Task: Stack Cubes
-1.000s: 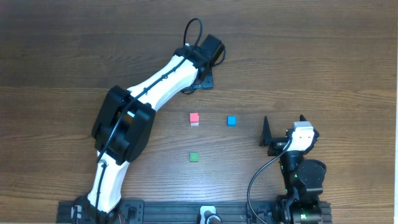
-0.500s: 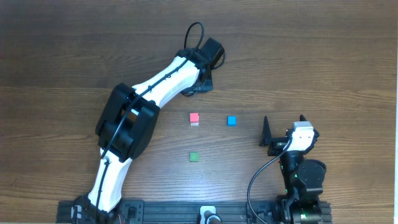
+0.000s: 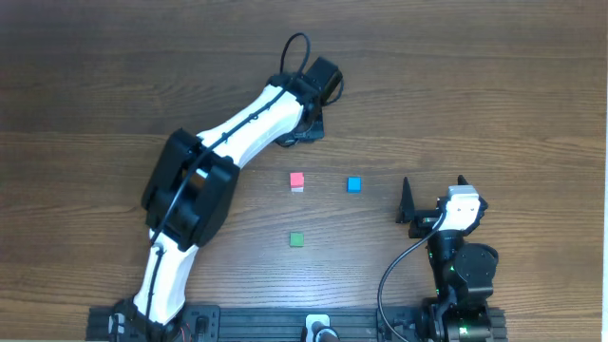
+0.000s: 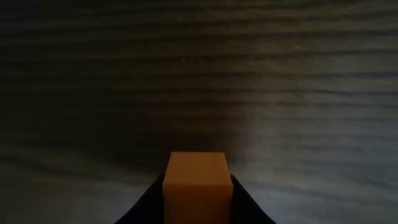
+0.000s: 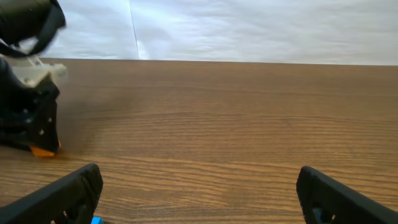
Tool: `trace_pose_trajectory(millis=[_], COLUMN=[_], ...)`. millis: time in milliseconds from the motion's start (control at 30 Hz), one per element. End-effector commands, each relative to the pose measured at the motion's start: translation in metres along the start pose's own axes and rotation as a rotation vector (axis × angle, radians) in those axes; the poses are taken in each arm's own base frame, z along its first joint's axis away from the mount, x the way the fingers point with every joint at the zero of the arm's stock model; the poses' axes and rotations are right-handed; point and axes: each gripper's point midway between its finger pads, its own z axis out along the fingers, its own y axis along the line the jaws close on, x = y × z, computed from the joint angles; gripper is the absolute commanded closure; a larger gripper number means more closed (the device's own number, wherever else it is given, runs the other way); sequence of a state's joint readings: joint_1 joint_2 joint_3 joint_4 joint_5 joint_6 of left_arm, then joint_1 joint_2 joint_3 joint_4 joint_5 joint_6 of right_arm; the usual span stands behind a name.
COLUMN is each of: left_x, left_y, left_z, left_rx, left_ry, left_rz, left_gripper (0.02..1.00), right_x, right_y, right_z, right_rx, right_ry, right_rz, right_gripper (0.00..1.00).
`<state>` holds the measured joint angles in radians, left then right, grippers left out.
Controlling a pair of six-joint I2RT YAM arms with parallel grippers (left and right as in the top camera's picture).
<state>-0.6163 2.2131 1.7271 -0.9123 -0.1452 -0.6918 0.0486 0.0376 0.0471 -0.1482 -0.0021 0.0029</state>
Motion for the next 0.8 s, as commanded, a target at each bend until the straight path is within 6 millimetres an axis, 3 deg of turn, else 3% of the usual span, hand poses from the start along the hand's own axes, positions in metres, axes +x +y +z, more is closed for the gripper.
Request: trace_pose_trajectory(millis=[33,167,267,500,800], left_x=[-0.008,0.012,0.028,0.072,0.096], left_y=[-0.013,-0.006,-0.008,-0.004,0.007], left_z=[-0.077,-0.109,-0.117,-0.099,-0.082], left_rx=[0.103,0.080,0.086,0.037,-0.006], left_ry=[-0.097,-0.095,-0.089,-0.045,-0.005], left_rz=[0.006,-0.037,-0.031,-0.023,-0.063], left_gripper=[0.886,0.908,0.923,0.934,0.941], right_x=[0.002,0.002,0.002,0.002,0.002], right_y=[0.003,0.003,0.003,0.003,0.003], right_z=[0.000,0.000,0.000,0.000,0.000], right_rx=[-0.013,-0.013,-0.013,-0.013,-0.013], right_ry=[-0.002,-0.002,-0.002,-0.002,-0.002], right_rz=[-0.001,-0.001,-0.001,-0.001,-0.001], right_gripper=[0.009,0.007,0.009,0.007,0.009])
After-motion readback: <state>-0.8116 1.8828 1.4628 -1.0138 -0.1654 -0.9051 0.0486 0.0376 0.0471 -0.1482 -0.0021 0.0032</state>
